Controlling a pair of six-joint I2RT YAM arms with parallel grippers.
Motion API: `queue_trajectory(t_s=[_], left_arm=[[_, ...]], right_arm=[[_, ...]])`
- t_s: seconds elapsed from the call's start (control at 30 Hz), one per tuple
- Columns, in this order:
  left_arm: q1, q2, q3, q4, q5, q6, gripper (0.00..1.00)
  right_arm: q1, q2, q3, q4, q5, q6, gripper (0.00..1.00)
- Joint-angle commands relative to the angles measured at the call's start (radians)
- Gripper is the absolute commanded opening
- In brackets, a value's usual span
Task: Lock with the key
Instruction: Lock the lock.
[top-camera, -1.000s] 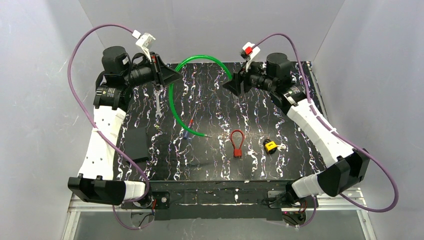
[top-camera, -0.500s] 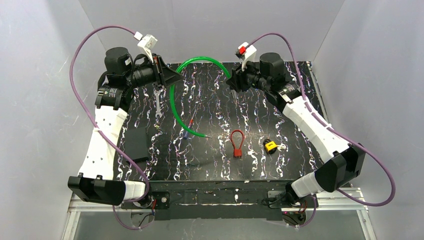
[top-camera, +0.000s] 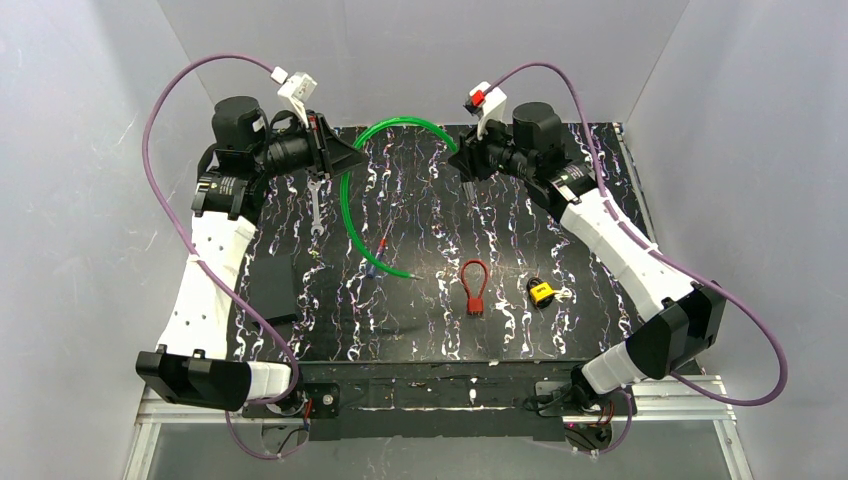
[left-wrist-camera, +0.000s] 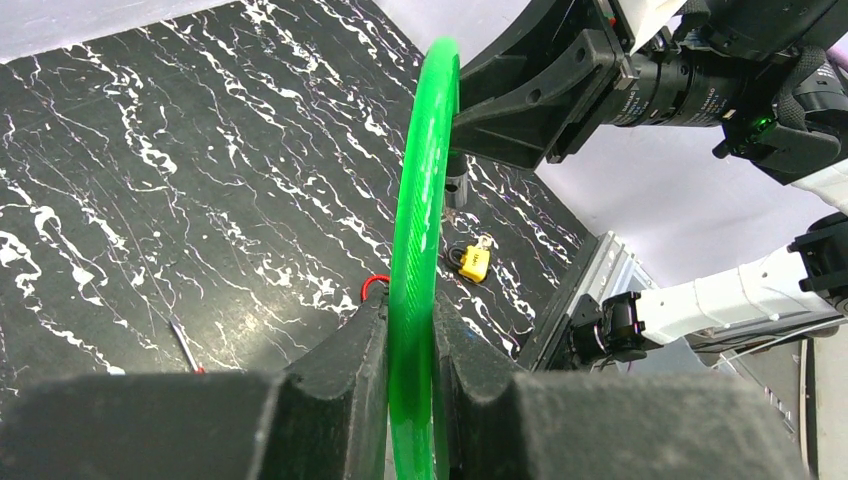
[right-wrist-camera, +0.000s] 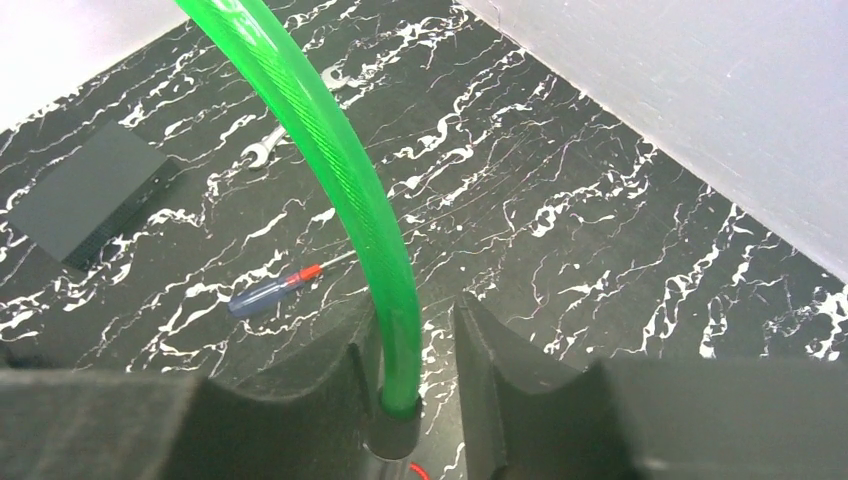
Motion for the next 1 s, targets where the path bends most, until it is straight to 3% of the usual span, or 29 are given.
queue_trajectory(t_s=[0.0,0.13,0.2,0.37,0.6,0.77,0.97], left_arm=[[-0.006,-0.048,0.006,0.015,0.025,0.003,0.00],[-0.007,-0.048,0.011,0.013,0.029,0.002,0.00],[-0.007,-0.048,0.009,0.013,0.037,0.000,0.00],[-0.009,-0.062,-0.031,0.025,0.058,0.003,0.01],[-0.009,-0.111,-0.124,0.062,0.080,0.012,0.11],[-0.009,-0.125,-0.180,0.075,0.101,0.010,0.24],[-0.011,-0.144,-0.248,0.097,0.114,0.005,0.31]], right_arm=[[0.009,0.004,0.051,0.028,0.020,-0.005,0.35],[0.010,0.005,0.046,0.030,0.046,-0.003,0.18],[0.010,0.003,0.043,0.038,0.062,0.011,0.01],[0.008,-0.018,0.024,0.104,0.080,0.071,0.01],[0.000,-0.009,0.079,0.120,0.058,0.142,0.01],[-0.022,0.007,0.145,0.132,0.035,0.204,0.01],[-0.055,0.020,0.191,0.155,-0.022,0.279,0.01]])
